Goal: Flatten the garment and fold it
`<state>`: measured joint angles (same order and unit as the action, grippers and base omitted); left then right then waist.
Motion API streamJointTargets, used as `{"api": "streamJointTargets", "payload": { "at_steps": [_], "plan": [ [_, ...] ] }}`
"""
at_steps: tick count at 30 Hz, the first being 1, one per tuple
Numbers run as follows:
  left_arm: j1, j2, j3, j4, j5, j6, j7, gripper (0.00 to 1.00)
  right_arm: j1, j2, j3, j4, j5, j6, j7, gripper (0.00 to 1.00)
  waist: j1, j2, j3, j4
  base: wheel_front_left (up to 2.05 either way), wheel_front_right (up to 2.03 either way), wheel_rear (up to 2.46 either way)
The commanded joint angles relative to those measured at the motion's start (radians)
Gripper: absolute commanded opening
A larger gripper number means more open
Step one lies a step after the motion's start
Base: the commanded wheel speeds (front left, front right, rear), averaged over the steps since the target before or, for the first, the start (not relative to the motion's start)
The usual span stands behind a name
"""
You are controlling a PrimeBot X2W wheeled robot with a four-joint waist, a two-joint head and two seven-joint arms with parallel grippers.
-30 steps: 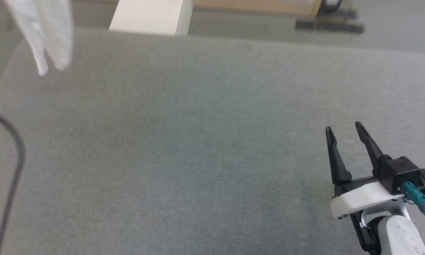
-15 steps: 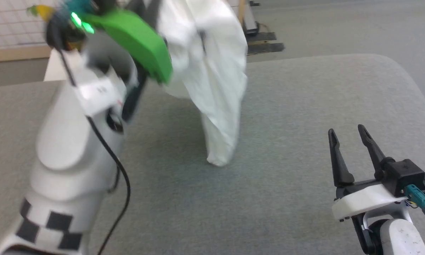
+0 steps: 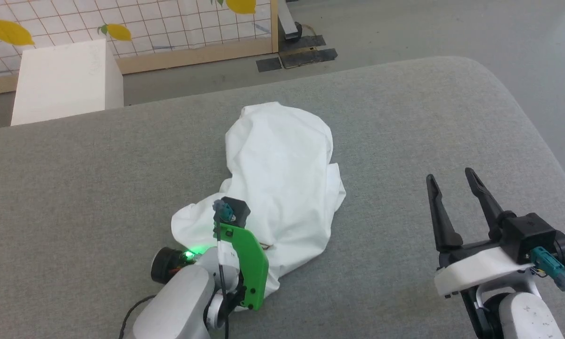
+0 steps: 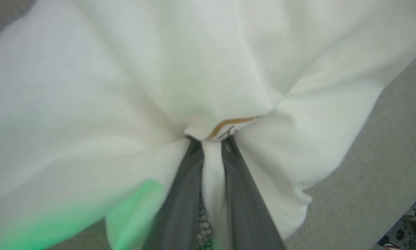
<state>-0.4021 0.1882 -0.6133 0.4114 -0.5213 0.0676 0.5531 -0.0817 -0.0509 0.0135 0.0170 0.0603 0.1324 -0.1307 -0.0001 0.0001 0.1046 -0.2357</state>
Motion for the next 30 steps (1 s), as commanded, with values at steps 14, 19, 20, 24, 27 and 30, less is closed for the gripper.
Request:
{"api": "streamJointTargets", "payload": {
  "at_steps": [14, 19, 20, 24, 27, 30],
  "plan": [
    [0.056, 0.016, 0.192, -0.189, 0.078, 0.09, -0.708, 1.0, 0.024, 0.001, -0.012, -0.025, -0.01, -0.002, 0.01, 1.0, 0.0001, -0.0001, -0.028, 0.102, 0.0, 0.0, 0.0],
    [0.092, 0.063, 0.255, -0.225, 0.118, 0.09, -0.808, 1.0, 0.026, 0.001, -0.019, -0.034, -0.014, -0.002, 0.018, 1.0, 0.0001, -0.0001, -0.038, 0.134, 0.0, 0.0, 0.0],
    [0.102, 0.068, 0.268, -0.229, 0.121, 0.087, -0.811, 1.0, 0.028, 0.001, -0.021, -0.035, -0.014, -0.002, 0.018, 1.0, 0.0001, -0.0001, -0.04, 0.139, 0.0, 0.0, 0.0],
    [0.16, 0.076, 0.332, -0.264, 0.154, 0.071, -0.814, 1.0, 0.037, 0.001, -0.025, -0.04, -0.014, -0.002, 0.023, 1.0, 0.0001, -0.0001, -0.049, 0.161, 0.0, 0.0, 0.0],
    [0.211, 0.068, 0.37, -0.274, 0.171, 0.055, -0.814, 1.0, 0.046, 0.001, -0.03, -0.042, -0.013, -0.002, 0.024, 1.0, 0.0001, -0.0001, -0.056, 0.173, 0.0, 0.0, 0.0],
    [0.26, 0.055, 0.398, -0.286, 0.192, 0.041, -0.815, 1.0, 0.055, 0.001, -0.033, -0.044, -0.01, -0.002, 0.027, 1.0, 0.0001, -0.0001, -0.06, 0.185, 0.0, 0.0, 0.0]
  ]
}}
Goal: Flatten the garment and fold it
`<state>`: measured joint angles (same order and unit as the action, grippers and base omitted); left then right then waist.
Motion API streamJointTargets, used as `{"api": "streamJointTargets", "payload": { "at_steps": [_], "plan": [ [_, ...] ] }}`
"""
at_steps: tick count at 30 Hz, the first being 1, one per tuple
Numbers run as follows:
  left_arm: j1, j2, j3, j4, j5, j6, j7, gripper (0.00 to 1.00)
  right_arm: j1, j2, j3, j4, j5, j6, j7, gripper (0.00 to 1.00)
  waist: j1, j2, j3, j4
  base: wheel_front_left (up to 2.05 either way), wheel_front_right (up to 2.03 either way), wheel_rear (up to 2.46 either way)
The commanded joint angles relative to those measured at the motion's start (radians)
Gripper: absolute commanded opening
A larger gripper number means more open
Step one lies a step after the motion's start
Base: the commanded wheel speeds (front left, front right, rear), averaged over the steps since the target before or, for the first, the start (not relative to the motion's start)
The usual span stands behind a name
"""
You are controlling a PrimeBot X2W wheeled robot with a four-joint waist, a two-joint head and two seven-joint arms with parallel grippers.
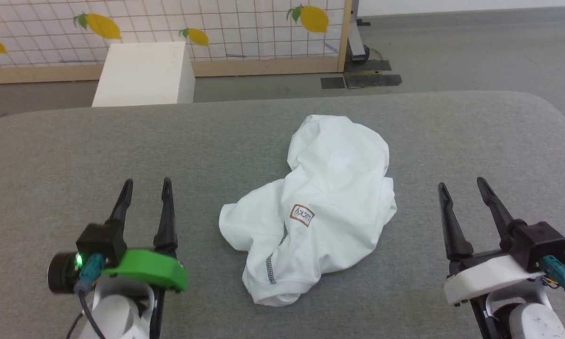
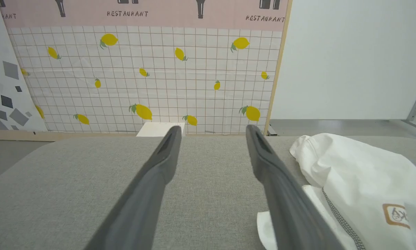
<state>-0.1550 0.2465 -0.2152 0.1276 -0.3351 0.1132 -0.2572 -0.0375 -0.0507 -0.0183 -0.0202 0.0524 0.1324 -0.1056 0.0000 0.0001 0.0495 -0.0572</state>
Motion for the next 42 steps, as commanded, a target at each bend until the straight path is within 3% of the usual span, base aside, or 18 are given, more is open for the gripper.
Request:
{"api": "streamJointTargets", "payload": {
  "at_steps": [1, 8, 15, 22, 27, 31, 32, 33, 34, 36, 42],
  "plan": [
    [0.026, -0.006, 0.008, -0.006, 0.013, -0.009, -0.004, 1.0, 0.013, 0.0, -0.001, -0.007, -0.002, -0.002, 0.004, 1.0, 0.0, -0.0001, -0.005, 0.01, 0.0, 0.0, 0.0],
    [0.083, -0.028, 0.023, 0.032, 0.042, -0.043, -0.004, 1.0, 0.021, 0.0, 0.005, -0.015, -0.001, -0.002, 0.013, 1.0, 0.0, -0.0001, 0.011, 0.019, 0.0, 0.0, 0.0],
    [-0.037, -0.058, -0.021, 0.153, 0.035, -0.085, 0.049, 1.0, 0.008, 0.0, 0.017, -0.015, 0.004, -0.002, 0.013, 1.0, 0.0, -0.0001, 0.04, 0.002, 0.0, 0.0, 0.0],
    [-0.244, -0.11, -0.078, 0.372, 0.001, -0.116, 0.326, 1.0, -0.012, 0.0, 0.035, -0.003, 0.01, -0.002, 0.009, 1.0, 0.0, -0.0001, 0.075, -0.032, 0.0, 0.0, 0.0],
    [-0.347, -0.115, -0.116, 0.527, 0.015, -0.087, 0.562, 1.0, -0.025, 0.0, 0.052, 0.009, 0.015, -0.002, 0.0, 1.0, 0.0, -0.0001, 0.095, -0.06, 0.0, 0.0, 0.0],
    [-0.385, -0.119, -0.16, 0.617, 0.013, -0.118, 0.75, 1.0, -0.026, 0.0, 0.061, 0.019, 0.017, -0.002, -0.004, 1.0, 0.0, -0.0001, 0.099, -0.075, 0.0, 0.0, 0.0],
    [-0.387, -0.121, -0.164, 0.624, 0.005, -0.132, 0.773, 0.97, -0.026, 0.0, 0.062, 0.021, 0.018, -0.002, -0.005, 1.0, 0.0, -0.0001, 0.099, -0.077, 0.0, 0.0, 0.0],
    [-0.386, -0.123, -0.166, 0.621, -0.006, -0.151, 0.785, 0.29, -0.026, 0.0, 0.062, 0.023, 0.018, -0.002, -0.006, 1.0, 0.0, -0.0001, 0.098, -0.078, 0.0, 0.0, 0.0],
    [-0.385, -0.123, -0.161, 0.607, -0.012, -0.154, 0.765, 0.0, -0.025, 0.0, 0.06, 0.024, 0.018, -0.002, -0.008, 1.0, 0.0, -0.0001, 0.097, -0.077, 0.0, 0.0, 0.0],
    [-0.382, -0.113, -0.151, 0.57, -0.001, -0.138, 0.675, 0.0, -0.022, 0.0, 0.054, 0.025, 0.018, -0.002, -0.008, 1.0, 0.0, -0.0001, 0.095, -0.07, 0.0, 0.0, 0.0],
    [-0.309, -0.084, -0.056, 0.465, 0.016, -0.01, 0.308, 0.0, -0.011, 0.0, 0.046, 0.021, 0.014, -0.002, -0.001, 1.0, 0.0, -0.0001, 0.07, -0.027, 0.0, 0.0, 0.0]
  ]
}}
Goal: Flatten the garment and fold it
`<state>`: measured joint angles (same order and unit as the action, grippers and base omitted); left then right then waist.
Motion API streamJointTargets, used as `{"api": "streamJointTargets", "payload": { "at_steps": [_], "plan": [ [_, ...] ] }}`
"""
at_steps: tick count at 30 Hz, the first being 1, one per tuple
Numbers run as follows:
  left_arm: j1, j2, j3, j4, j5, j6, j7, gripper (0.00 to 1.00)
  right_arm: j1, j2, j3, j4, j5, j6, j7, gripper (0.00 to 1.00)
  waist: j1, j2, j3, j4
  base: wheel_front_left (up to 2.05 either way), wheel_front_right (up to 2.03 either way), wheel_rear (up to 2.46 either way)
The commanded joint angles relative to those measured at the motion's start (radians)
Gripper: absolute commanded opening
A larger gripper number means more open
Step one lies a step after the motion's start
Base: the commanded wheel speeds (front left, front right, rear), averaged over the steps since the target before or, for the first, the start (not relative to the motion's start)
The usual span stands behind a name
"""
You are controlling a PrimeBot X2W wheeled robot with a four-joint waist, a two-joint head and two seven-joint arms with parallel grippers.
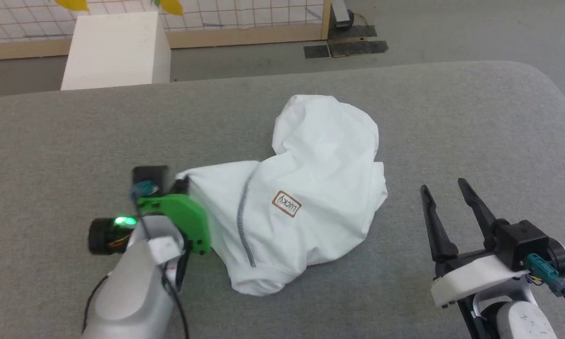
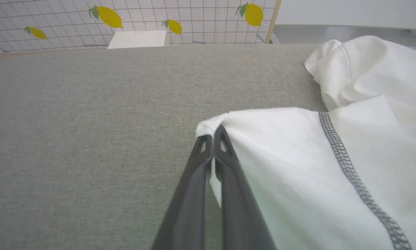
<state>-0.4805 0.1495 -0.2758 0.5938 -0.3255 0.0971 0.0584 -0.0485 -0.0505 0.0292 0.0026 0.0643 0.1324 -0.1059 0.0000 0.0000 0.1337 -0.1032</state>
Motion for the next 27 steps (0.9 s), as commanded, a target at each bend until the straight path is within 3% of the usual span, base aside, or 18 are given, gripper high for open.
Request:
{"api": "streamJointTargets", "payload": {
  "at_steps": [1, 7, 14, 15, 16, 17, 23, 27],
  "plan": [
    [0.038, 0.024, 0.025, -0.02, 0.005, 0.028, -0.056, 0.0, 0.001, 0.0, -0.001, -0.004, 0.001, -0.002, 0.001, 1.0, 0.0, 0.0, -0.019, 0.029, 0.0, 0.0, 0.0],
    [0.197, 0.106, 0.146, -0.146, -0.007, 0.146, -0.19, 0.0, 0.019, 0.0, 0.0, -0.012, -0.002, -0.002, 0.009, 1.0, 0.0, 0.0, -0.043, 0.091, 0.0, 0.0, 0.0],
    [0.414, 0.155, 0.258, -0.26, -0.045, 0.268, -0.132, 0.0, 0.032, 0.0, 0.003, -0.019, 0.002, -0.002, 0.03, 1.0, 0.0, 0.0, -0.048, 0.153, 0.0, 0.0, 0.0],
    [0.439, 0.144, 0.266, -0.28, -0.059, 0.275, -0.125, 0.15, 0.034, 0.0, 0.006, -0.016, 0.003, -0.002, 0.041, 1.0, 0.0, 0.0, -0.047, 0.161, 0.0, 0.0, 0.0],
    [0.454, 0.137, 0.267, -0.3, -0.066, 0.273, -0.128, 0.44, 0.036, 0.0, 0.007, -0.013, 0.005, -0.002, 0.053, 1.0, 0.0, 0.0, -0.045, 0.169, 0.0, 0.0, 0.0],
    [0.47, 0.124, 0.264, -0.325, -0.078, 0.263, -0.135, 1.0, 0.038, 0.0, 0.014, -0.009, 0.006, -0.002, 0.07, 1.0, 0.0, 0.0, -0.044, 0.177, 0.0, 0.0, 0.0],
    [0.491, 0.068, 0.231, -0.427, -0.073, 0.202, -0.288, 1.0, 0.04, -0.012, 0.111, 0.009, 0.026, -0.002, 0.217, 1.0, 0.0, 0.0, -0.017, 0.218, 0.0, 0.0, 0.0],
    [0.466, 0.021, 0.205, -0.5, -0.008, 0.169, -0.319, 1.0, 0.023, -0.02, 0.142, 0.02, 0.05, -0.002, 0.321, 1.0, 0.0, 0.0, 0.013, 0.25, 0.0, 0.0, 0.0]
  ]
}}
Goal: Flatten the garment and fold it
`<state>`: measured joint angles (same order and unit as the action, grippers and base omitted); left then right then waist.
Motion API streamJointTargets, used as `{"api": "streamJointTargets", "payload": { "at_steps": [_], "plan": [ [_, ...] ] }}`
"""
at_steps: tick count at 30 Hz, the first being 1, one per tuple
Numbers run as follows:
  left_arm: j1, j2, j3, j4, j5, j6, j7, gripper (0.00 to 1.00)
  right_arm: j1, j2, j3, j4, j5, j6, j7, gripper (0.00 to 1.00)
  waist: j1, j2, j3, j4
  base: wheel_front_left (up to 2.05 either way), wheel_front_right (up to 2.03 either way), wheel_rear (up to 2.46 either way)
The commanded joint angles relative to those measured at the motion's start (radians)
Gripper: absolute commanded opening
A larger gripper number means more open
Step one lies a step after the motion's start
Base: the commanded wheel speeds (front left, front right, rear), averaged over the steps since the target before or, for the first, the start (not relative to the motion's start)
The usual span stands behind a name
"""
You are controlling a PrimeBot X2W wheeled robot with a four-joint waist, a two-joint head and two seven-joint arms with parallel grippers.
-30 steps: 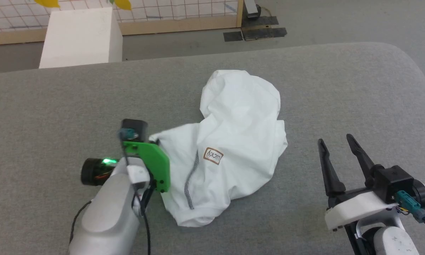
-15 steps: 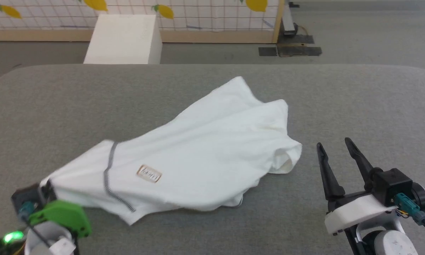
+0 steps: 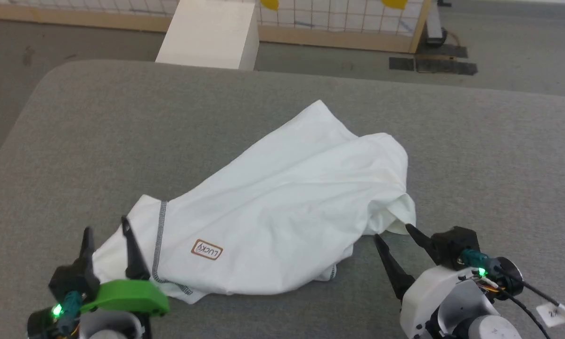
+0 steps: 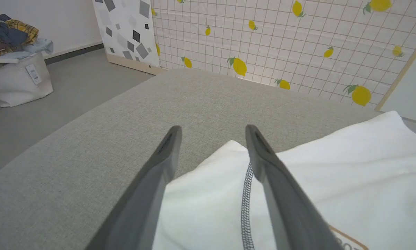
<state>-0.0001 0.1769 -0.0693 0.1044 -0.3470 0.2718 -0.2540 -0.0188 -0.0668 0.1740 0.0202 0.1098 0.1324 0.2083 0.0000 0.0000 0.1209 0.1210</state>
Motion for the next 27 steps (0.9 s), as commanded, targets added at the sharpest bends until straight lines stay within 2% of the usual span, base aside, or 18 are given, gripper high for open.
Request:
{"api": "streamJointTargets", "payload": {
  "at_steps": [1, 7, 12, 16, 17, 18, 21, 27],
  "plan": [
    [-0.025, -0.024, -0.004, -0.041, 0.038, -0.017, -0.007, 1.0, -0.015, -0.002, -0.012, 0.008, -0.001, -0.002, 0.035, 1.0, 0.0, 0.0, 0.037, 0.035, 0.0, 0.0, 0.0],
    [-0.069, -0.098, -0.018, -0.114, 0.124, -0.07, -0.007, 1.0, -0.104, 0.005, -0.065, 0.052, -0.066, -0.002, 0.141, 1.0, 0.0, 0.0, 0.105, 0.086, 0.0, 0.0, 0.0],
    [-0.103, -0.119, -0.022, -0.113, 0.138, -0.106, -0.008, 1.0, -0.177, 0.01, -0.099, 0.124, -0.127, -0.002, 0.221, 1.0, 0.0, 0.0, 0.153, 0.116, 0.0, 0.0, 0.0],
    [-0.122, -0.125, -0.03, -0.103, 0.139, -0.116, -0.008, 1.0, -0.219, -0.003, -0.074, 0.201, -0.125, -0.002, 0.297, 1.0, 0.0, 0.0, 0.174, 0.129, 0.0, 0.0, 0.0],
    [-0.123, -0.125, -0.03, -0.101, 0.139, -0.116, -0.008, 1.0, -0.226, -0.013, -0.06, 0.219, -0.114, -0.002, 0.32, 0.33, 0.0, 0.0, 0.175, 0.13, 0.0, 0.0, 0.0],
    [-0.124, -0.126, -0.03, -0.1, 0.131, -0.115, -0.008, 1.0, -0.234, -0.03, -0.056, 0.226, -0.084, -0.002, 0.344, 0.0, 0.0, 0.0, 0.173, 0.129, 0.0, 0.0, 0.0],
    [-0.118, -0.126, -0.028, -0.095, 0.122, -0.109, -0.008, 1.0, -0.246, -0.082, -0.099, 0.193, -0.066, -0.002, 0.341, 0.0, 0.0, 0.0, 0.157, 0.123, 0.0, 0.0, 0.0],
    [-0.11, -0.126, -0.027, -0.084, 0.123, -0.107, -0.008, 1.0, -0.246, -0.218, -0.315, 0.059, -0.089, -0.002, 0.334, 0.0, 0.0, 0.0, 0.114, 0.115, 0.0, 0.0, 0.0]
  ]
}}
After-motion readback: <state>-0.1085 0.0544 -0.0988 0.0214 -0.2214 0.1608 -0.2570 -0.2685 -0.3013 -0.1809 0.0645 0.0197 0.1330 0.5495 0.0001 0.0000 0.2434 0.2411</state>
